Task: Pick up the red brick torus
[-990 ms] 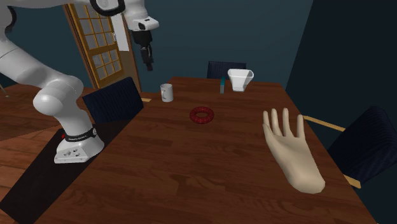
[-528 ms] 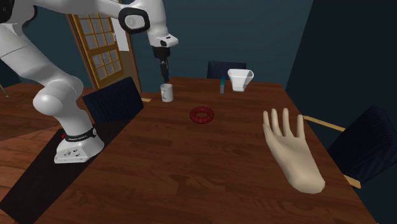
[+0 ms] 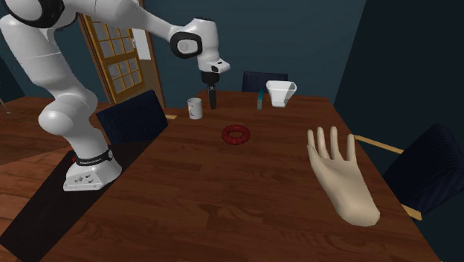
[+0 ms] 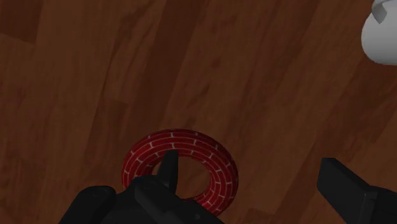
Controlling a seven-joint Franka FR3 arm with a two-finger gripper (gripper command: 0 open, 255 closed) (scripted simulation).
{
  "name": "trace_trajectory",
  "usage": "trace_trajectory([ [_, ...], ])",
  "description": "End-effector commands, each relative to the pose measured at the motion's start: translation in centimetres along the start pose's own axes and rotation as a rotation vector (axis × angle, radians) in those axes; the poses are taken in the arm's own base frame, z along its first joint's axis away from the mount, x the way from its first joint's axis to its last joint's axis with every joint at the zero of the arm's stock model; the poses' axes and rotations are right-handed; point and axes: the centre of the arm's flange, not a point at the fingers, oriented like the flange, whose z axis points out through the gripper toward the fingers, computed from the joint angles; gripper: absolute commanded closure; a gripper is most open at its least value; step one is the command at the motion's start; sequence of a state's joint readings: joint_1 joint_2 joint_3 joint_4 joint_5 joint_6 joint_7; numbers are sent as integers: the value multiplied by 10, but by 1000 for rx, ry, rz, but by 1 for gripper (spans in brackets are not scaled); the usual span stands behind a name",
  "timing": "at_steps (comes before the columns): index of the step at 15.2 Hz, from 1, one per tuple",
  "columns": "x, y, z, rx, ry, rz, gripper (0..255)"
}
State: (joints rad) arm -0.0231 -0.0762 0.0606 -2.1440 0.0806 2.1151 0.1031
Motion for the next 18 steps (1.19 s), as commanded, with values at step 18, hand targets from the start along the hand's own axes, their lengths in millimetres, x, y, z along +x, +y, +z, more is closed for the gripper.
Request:
trace_trajectory([
  [18,105,-8,153,-37,-47,19,0],
])
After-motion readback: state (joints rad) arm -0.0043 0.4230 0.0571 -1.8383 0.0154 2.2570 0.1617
